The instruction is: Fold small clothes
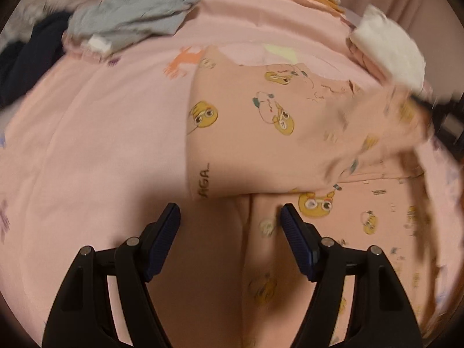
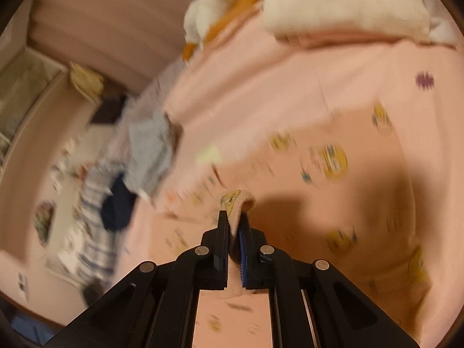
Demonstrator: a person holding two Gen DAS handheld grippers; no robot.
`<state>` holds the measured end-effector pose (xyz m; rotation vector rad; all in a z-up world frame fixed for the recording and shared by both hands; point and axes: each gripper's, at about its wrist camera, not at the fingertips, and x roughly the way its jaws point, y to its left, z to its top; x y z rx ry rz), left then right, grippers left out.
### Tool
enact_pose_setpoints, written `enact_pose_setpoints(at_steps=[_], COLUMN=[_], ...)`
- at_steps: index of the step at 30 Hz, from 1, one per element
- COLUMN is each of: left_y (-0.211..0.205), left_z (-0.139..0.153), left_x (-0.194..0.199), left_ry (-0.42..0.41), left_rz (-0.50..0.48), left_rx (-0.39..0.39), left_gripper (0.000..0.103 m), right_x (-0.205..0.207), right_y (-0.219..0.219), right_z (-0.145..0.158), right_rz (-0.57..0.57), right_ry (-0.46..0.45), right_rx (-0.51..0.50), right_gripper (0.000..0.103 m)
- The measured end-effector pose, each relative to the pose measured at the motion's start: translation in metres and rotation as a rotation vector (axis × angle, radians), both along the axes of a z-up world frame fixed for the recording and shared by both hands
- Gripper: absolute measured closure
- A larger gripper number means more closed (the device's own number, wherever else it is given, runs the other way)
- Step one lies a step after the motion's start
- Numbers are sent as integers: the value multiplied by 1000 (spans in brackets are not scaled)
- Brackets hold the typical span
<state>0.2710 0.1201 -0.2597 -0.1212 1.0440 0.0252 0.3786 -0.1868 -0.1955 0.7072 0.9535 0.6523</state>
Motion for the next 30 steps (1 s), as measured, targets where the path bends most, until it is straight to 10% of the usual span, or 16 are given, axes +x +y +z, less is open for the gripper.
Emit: enact_pose_setpoints(at_steps=[5,13,22,30], left_y=[-17,11,-2,5], left_z=[-8,-4,4,-7], left_x=[4,14,7,30], left_ry=[-35,-80,-85,-79], left_rz=[-13,118,21,136], left_rx=[178,14,-124,-69], left_gripper=[28,30,30,29], right_x=[2,-3,-2,-6], right_y=[2,13,-3,-8], right_z=[43,69,75,79], right_rz=[-12,4,-33,-37], right_ry=[-92,-168,-173,-206], right_rx=[5,0,-19,-23], right_gripper=[95,95,95,95])
